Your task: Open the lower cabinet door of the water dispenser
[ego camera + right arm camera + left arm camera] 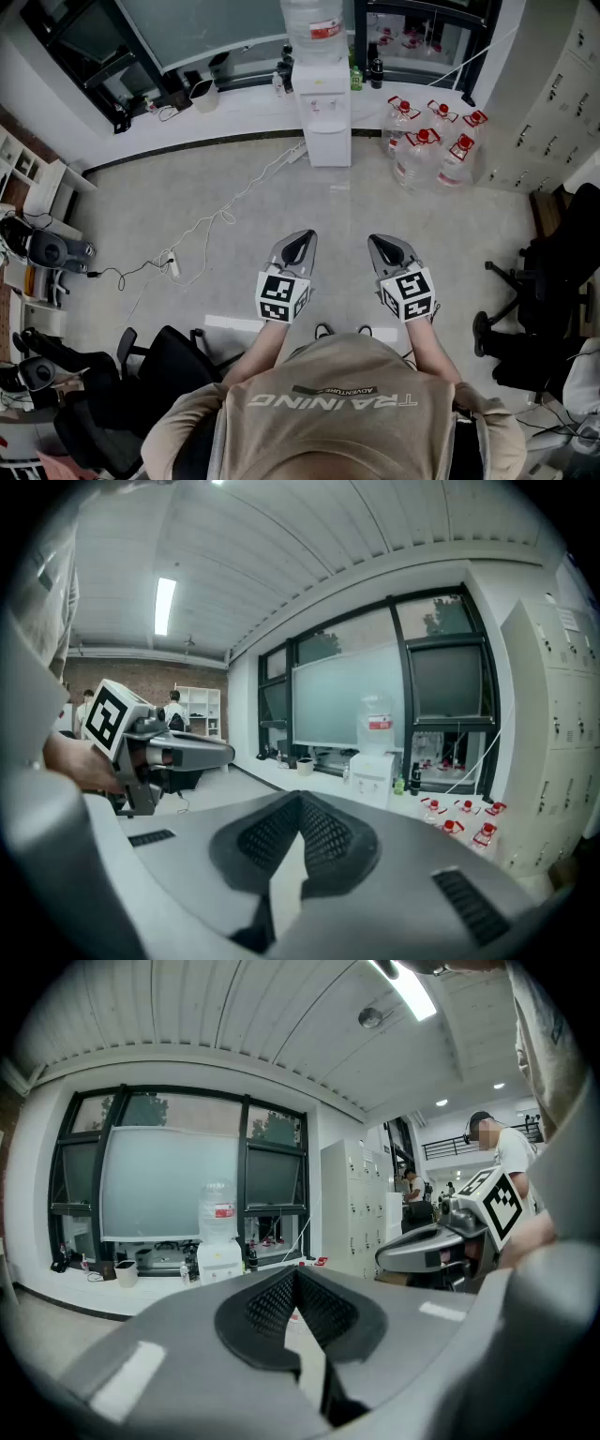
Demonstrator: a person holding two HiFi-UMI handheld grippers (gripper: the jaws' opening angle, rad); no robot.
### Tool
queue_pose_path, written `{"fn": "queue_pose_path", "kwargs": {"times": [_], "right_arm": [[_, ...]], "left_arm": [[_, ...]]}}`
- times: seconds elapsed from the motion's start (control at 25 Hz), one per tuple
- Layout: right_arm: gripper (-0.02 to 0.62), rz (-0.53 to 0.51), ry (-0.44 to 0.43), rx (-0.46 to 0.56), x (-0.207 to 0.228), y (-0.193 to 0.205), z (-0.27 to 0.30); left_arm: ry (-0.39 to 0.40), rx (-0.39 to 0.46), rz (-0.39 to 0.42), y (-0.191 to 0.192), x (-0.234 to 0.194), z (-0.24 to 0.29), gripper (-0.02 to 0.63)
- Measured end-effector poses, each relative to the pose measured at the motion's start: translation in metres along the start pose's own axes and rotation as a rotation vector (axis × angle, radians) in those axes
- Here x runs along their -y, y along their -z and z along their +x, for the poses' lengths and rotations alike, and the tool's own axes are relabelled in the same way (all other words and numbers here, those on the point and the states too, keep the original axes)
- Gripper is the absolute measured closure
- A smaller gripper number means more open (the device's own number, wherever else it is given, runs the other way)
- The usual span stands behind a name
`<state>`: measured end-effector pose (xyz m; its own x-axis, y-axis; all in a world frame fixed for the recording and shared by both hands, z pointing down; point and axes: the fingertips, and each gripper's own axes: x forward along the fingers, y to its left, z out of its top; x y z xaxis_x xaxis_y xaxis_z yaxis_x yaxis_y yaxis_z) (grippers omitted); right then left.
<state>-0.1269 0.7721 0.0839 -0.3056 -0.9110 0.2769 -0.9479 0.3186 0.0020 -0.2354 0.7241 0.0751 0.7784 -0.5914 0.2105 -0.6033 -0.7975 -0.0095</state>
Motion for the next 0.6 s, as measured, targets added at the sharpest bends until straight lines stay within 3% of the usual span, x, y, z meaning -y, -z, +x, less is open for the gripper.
{"fn": "queue_pose_path", "kwargs": {"times": [0.6], "right_arm": [[0.588,0.016,0.048,0.036,-0.005,-0.013,0.029]], "left_arm": [[0.000,0.011,0.003,0.002,-0.033,-0.005,0.606]]}}
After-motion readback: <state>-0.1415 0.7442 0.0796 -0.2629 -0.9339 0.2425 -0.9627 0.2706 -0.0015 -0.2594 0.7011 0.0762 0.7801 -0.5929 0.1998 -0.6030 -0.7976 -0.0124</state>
